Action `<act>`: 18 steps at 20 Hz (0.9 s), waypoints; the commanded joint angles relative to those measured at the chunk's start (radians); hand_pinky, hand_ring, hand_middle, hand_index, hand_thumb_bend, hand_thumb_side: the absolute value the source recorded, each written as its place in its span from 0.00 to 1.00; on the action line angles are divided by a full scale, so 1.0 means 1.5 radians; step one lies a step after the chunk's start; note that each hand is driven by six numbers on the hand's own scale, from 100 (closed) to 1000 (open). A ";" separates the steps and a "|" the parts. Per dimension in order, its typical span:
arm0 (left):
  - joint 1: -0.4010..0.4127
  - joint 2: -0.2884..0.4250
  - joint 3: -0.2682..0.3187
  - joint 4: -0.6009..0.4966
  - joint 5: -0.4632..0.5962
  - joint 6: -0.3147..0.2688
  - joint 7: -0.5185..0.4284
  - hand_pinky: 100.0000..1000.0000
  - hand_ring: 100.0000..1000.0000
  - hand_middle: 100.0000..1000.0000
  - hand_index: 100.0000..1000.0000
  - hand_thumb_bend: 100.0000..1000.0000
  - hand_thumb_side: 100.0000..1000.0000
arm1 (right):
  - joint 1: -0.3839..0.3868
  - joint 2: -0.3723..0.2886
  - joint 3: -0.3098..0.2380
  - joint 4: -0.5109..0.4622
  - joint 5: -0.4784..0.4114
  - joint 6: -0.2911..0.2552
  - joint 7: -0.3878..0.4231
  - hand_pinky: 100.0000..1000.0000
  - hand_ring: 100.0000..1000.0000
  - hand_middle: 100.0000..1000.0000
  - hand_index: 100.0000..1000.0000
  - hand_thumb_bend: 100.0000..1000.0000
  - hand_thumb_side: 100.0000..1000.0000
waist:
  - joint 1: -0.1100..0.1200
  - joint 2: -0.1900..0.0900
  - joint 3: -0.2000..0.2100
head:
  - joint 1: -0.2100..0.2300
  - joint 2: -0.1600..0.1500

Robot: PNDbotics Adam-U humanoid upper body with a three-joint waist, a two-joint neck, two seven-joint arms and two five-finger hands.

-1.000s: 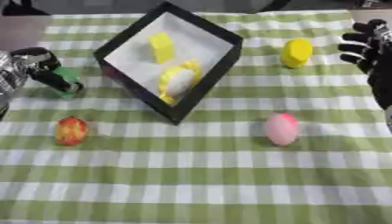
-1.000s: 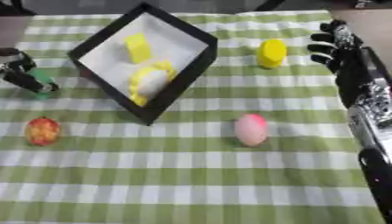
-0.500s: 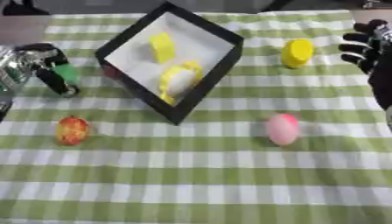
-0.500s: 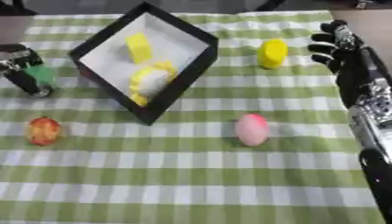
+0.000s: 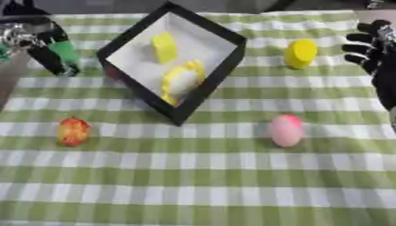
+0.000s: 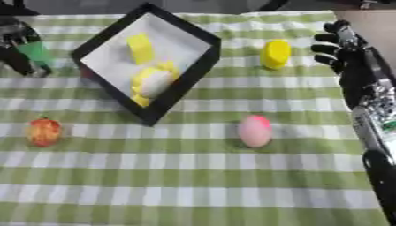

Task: Pick up objects on the table and place them in the box.

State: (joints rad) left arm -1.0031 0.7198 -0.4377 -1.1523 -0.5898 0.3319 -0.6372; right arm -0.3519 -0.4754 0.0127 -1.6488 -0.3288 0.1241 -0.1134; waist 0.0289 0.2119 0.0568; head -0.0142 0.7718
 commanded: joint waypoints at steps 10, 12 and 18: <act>-0.102 -0.046 0.009 -0.031 0.024 -0.058 -0.008 0.72 0.68 0.58 0.54 0.00 0.01 | -0.018 -0.015 -0.003 -0.006 0.003 -0.002 0.006 0.82 0.76 0.72 0.84 0.00 0.81 | -0.001 -0.013 -0.015 | -0.006 -0.011; -0.112 -0.064 0.009 -0.026 0.033 -0.086 -0.006 0.73 0.68 0.58 0.54 0.00 0.01 | -0.023 -0.013 -0.003 -0.008 0.003 -0.002 0.007 0.82 0.76 0.72 0.84 0.00 0.81 | -0.001 -0.011 -0.023 | -0.003 -0.016; -0.121 -0.107 0.012 0.021 0.022 -0.159 -0.016 0.73 0.68 0.58 0.55 0.01 0.07 | -0.046 -0.007 -0.001 -0.013 -0.001 -0.003 0.008 0.83 0.77 0.72 0.85 0.00 0.80 | -0.003 -0.003 -0.051 | 0.004 -0.025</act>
State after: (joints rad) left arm -1.1577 0.5560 -0.4340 -1.1271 -0.5493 0.1133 -0.6615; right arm -0.4050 -0.4735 0.0136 -1.6497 -0.3291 0.1223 -0.1039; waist 0.0286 0.2120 -0.0215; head -0.0113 0.7485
